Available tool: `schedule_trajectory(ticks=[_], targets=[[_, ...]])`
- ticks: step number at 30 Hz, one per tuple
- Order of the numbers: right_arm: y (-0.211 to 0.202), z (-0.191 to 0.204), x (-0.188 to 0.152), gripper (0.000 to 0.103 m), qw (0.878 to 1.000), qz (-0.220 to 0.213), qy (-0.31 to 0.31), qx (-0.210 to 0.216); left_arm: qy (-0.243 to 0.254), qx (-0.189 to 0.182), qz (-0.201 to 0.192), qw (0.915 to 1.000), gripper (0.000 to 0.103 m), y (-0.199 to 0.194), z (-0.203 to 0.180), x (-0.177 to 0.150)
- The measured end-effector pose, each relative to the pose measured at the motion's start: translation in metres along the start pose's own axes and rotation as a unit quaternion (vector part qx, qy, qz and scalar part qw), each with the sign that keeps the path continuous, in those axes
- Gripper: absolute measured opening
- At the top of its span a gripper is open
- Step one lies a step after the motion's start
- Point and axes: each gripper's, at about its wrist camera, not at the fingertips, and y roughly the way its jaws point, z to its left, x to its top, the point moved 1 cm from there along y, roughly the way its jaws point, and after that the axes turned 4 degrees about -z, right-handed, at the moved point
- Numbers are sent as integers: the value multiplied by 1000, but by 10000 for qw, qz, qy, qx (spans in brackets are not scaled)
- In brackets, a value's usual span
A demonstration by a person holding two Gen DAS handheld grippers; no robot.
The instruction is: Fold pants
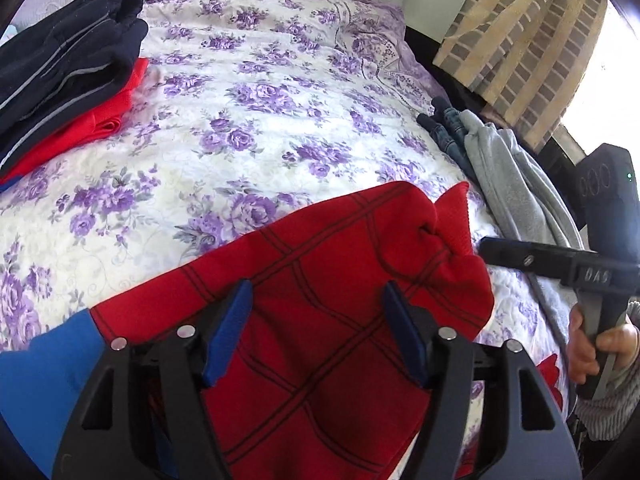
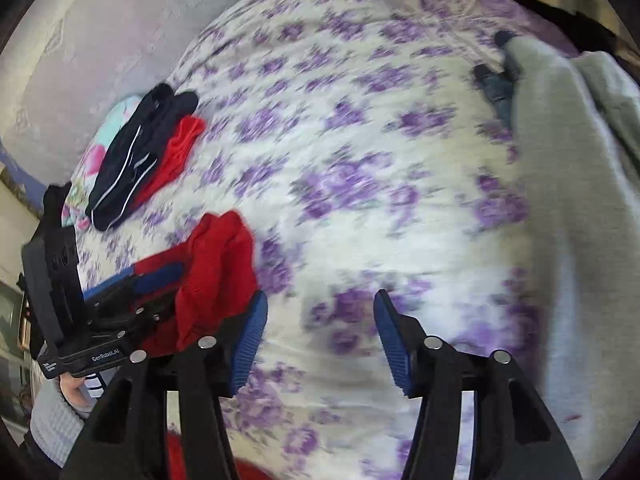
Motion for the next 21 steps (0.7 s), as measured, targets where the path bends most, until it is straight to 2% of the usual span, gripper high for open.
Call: schedule_trajectory(ticks=[1,4,6,8,11,13,15,16,18,20,21], targets=[[6,10,0,48,9997,25,-185,-178,20,18,-2,10000,65,0,-1,0],[9,44,4,46,9965,-166,-786,-240,-2,-5,-4,10000,65,1,-1,0],[9,75,-1,46,9844,-329,-1581,-694,-38,-45,-11,10000,65,1,-2,0],[13,90,-7,46,9743,-302,-2053,-873,-45,-59,-21,10000,65,1,-2,0],[17,91,-7,46,9718,-256,-2135,-970,-76,-63,-39,9999,63,0,1,0],[23,90,-4,46,9755,-160,-2013,-875,-141,-74,-52,9999,61,-1,4,0],[31,92,-3,47,9758,-14,-1972,-944,-205,-53,-65,9998,55,-1,7,0],[34,92,-3,48,9757,4,-1951,-994,-233,-74,-71,9997,56,-2,8,0],[41,89,-2,60,9722,76,-1957,-1285,-262,-138,-73,9995,57,-2,10,0],[45,83,-4,74,9627,192,-2119,-1668,-239,-130,-68,9996,57,-2,10,0],[43,76,-2,74,9638,241,-2022,-1721,-228,-123,-67,9996,57,-2,10,0]])
